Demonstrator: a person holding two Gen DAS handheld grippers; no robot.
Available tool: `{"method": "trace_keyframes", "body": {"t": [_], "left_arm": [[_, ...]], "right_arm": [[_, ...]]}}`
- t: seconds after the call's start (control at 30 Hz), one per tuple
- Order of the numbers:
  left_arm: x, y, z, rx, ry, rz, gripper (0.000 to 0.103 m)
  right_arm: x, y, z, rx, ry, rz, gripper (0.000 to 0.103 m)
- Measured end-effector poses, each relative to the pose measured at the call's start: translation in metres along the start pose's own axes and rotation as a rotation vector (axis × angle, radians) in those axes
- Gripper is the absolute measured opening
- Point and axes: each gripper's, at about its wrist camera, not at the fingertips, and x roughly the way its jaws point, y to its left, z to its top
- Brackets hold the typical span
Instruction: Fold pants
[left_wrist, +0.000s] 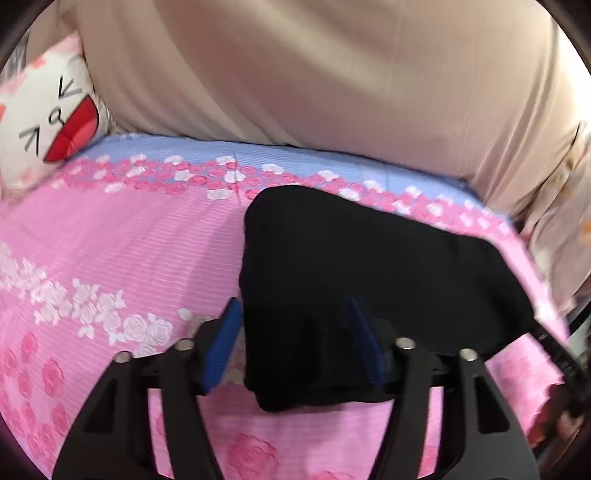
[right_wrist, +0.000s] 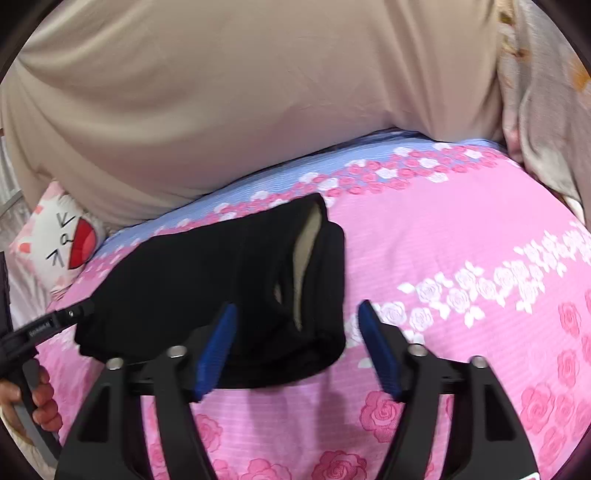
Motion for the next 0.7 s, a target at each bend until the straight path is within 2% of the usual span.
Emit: {"method": "trace_keyframes", "body": {"t": [0.03, 0.17, 0.2, 0.23, 0.3, 0.33, 0.37, 0.47, 0.53, 0.57, 0.6, 0.63, 0.67, 0.7], "left_arm": [[0.003, 0.001, 0.002, -0.022, 0.017, -0.022, 0.065], [0.048, 0.004, -0.001, -0.059, 0.165, 0.006, 0.066], [0.058, 0.006, -0.005, -0.078, 0.194, -0.017, 0.062], [0.063, 0.008, -0.009, -0.107, 0.203, -0.061, 0.051], [0.065, 0.01, -0.008, -0.135, 0.198, -0.139, 0.033], [0.063, 0.009, -0.003, -0.131, 0.181, -0.144, 0.025], [0.059, 0.006, 0.001, -0.111, 0.149, -0.147, 0.023], [0.041, -0.009, 0.016, -0.041, 0.032, -0.137, 0.02], [0.028, -0.011, 0.022, -0.047, -0.074, -0.155, 0.02], [0.023, -0.011, 0.021, -0.035, -0.137, -0.15, 0.02], [0.025, -0.014, 0.022, -0.021, -0.16, -0.128, 0.02], [0.034, -0.015, 0.021, 0.001, -0.144, -0.091, 0.021], [0.054, -0.014, 0.016, 0.023, -0.067, -0.053, 0.021], [0.072, -0.013, 0.012, 0.028, 0.01, -0.026, 0.022]], "right_arm": [[0.002, 0.0, 0.005, 0.006, 0.006, 0.016, 0.071], [0.035, -0.006, 0.013, 0.039, 0.08, 0.043, 0.073], [0.047, -0.006, 0.01, 0.044, 0.119, 0.044, 0.072], [0.059, -0.007, 0.006, 0.053, 0.158, 0.048, 0.064], [0.062, -0.006, 0.002, 0.061, 0.134, 0.083, 0.042], [0.06, -0.004, 0.003, 0.053, 0.112, 0.087, 0.039], [0.054, 0.0, 0.006, 0.038, 0.083, 0.081, 0.036], [0.032, 0.015, 0.015, -0.001, -0.065, 0.096, 0.034], [0.017, 0.026, 0.018, -0.025, -0.179, 0.114, 0.034], [0.016, 0.028, 0.018, -0.03, -0.203, 0.114, 0.034], [0.02, 0.027, 0.018, -0.03, -0.222, 0.106, 0.037], [0.03, 0.024, 0.019, -0.019, -0.2, 0.086, 0.041], [0.046, 0.018, 0.018, -0.009, -0.138, 0.052, 0.046], [0.07, 0.008, 0.011, 0.014, -0.026, -0.006, 0.049]]}}
